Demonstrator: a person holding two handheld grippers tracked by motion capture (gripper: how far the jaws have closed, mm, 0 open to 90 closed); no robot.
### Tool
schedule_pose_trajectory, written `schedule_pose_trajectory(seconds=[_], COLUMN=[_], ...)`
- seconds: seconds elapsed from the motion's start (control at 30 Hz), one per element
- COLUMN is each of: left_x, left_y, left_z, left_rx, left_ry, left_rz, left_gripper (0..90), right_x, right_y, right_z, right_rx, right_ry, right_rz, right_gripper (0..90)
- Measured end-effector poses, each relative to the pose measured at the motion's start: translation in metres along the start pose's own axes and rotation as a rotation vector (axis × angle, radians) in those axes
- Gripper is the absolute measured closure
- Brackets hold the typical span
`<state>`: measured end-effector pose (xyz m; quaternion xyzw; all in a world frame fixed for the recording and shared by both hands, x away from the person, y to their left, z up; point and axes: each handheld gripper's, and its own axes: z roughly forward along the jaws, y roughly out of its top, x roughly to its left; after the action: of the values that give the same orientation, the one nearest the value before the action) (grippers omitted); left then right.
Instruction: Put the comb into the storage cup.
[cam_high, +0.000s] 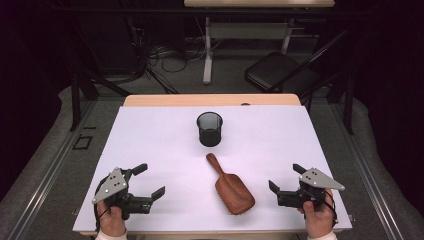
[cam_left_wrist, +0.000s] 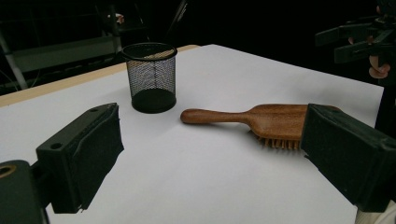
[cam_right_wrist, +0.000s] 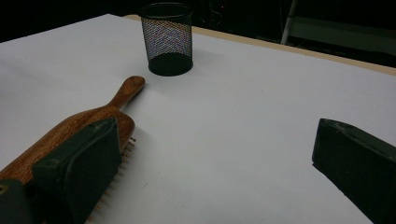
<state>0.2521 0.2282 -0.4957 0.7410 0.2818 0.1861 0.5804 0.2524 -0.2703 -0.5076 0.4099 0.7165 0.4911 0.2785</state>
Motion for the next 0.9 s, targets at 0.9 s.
schedule_pose_trajectory(seconds=[0.9], left_x=[0.0019], left_y=[-0.0034], left_z=[-0.0031], left_rx=[0.006], left_ry=[0.015], left_rz=[-0.020], left_gripper=[6.5], right_x=[0.0039], right_y=[0.0027], right_z=[0.0075], right_rx=[0.022], right_ry=[0.007], right_rz=[-0.006], right_gripper=[3.3])
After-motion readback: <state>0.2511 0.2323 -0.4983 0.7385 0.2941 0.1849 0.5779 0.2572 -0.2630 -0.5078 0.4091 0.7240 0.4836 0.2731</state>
